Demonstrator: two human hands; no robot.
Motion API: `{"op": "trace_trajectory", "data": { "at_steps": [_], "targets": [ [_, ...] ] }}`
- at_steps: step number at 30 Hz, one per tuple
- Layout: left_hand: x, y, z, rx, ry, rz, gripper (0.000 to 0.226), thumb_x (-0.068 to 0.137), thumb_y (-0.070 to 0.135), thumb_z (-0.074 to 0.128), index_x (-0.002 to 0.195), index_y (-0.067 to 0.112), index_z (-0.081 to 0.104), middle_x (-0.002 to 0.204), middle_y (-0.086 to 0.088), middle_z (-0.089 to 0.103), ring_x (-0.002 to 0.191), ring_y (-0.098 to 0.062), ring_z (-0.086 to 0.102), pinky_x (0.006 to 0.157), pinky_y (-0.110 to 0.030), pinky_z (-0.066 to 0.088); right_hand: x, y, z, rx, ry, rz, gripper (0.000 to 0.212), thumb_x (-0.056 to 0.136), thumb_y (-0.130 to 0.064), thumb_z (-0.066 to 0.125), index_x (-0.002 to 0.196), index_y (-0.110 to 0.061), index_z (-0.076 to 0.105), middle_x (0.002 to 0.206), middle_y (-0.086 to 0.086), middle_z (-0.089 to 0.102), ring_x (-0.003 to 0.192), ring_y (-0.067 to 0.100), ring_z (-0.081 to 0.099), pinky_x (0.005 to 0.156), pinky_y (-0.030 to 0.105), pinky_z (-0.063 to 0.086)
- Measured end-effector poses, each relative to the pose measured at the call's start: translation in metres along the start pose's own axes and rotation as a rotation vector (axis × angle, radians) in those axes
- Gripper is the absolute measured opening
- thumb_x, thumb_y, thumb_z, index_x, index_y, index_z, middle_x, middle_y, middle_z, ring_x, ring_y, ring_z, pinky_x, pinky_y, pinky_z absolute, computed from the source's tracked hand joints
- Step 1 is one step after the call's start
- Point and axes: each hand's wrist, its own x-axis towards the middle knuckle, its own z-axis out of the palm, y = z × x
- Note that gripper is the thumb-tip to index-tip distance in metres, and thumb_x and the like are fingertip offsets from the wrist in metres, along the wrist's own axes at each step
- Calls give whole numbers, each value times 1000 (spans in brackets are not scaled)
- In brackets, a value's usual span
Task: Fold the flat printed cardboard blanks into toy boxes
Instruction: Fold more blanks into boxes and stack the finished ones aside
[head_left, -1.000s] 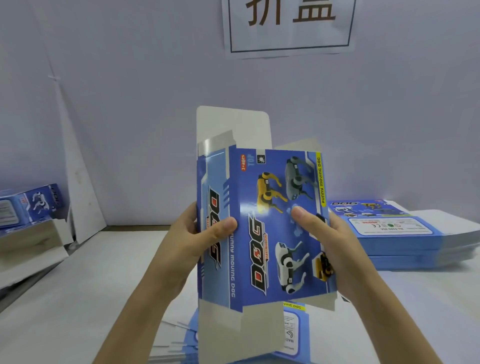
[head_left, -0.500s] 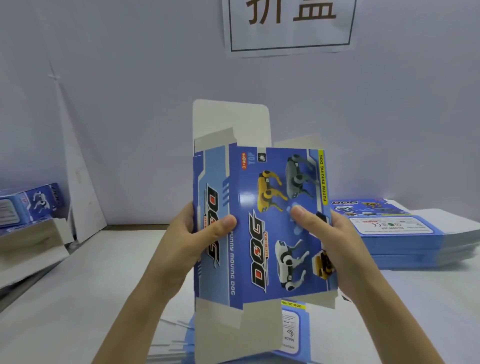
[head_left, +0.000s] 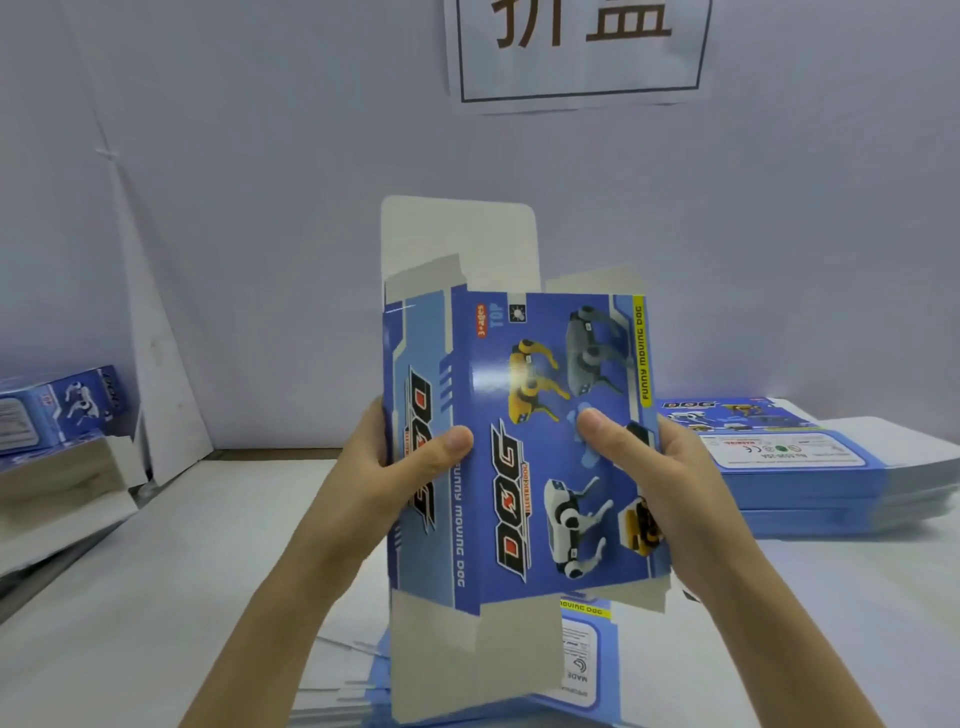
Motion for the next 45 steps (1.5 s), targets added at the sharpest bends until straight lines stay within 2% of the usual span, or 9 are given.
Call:
{"op": "trace_trajectory", "data": {
  "at_steps": [8,12,15,18,21,26,34,40,45],
  "targets": [
    [-4,4,2,126,-4,179,84,47,44,89,115,41,40,109,22,66,97,0,67,61,-14,54,-5,-7,4,-48,-98,-172,24,68,-37,82,83,-23,70,69,2,73,57,18,70,47,21,51],
    [-3,-3,-11,300,-49,215,101,43,47,91,128,33,38,114,31,60,109,3,59,73,-10,52,-6,-6,5,-56,-215,-216,14,73,-44,66,85,-43,71,74,-17,70,66,-5,64,64,10,50],
    [-4,-6,-7,468,-68,293,107,49,57,86,136,27,31,113,51,42,108,22,46,73,4,39,-5,-3,5,89,-229,-89,62,64,-74,66,78,-13,67,79,-10,68,78,1,64,94,29,50],
    [-2,-13,-3,469,-57,314,99,54,49,86,132,38,27,112,46,44,107,20,47,72,4,39,-3,0,-1,181,-213,-99,90,70,-79,50,118,-4,61,91,-15,73,90,-3,65,107,34,41],
    [2,-17,-6,527,-118,326,91,66,23,86,138,21,31,114,36,51,109,10,53,72,-1,44,-2,-4,-5,371,-318,-63,77,64,-79,60,117,-23,70,108,-1,71,103,14,64,91,24,49],
    [3,-21,-5,590,-125,401,90,64,16,88,132,28,30,120,38,44,118,3,49,76,-5,46,1,-6,-9,480,-279,27,29,76,-47,66,91,-26,78,89,-3,73,79,9,69,65,20,54],
    [1,-21,-1,589,-136,359,81,63,22,89,124,26,37,111,27,52,107,-8,57,73,-15,54,7,3,-18,403,-359,316,62,43,-63,80,91,-23,77,82,3,68,62,14,60,64,29,48],
    [1,-18,6,616,-111,374,74,64,22,89,117,35,40,106,21,57,96,-2,59,67,-9,48,5,5,-11,159,-116,376,16,77,-32,67,75,-18,75,71,8,66,59,21,63,61,39,57],
    [2,-17,1,653,-98,379,75,64,21,89,112,44,36,106,24,55,99,12,54,62,-3,45,9,12,-9,-172,-10,283,21,99,-14,45,89,-23,61,99,11,67,75,25,68,62,29,60]
  ]
}}
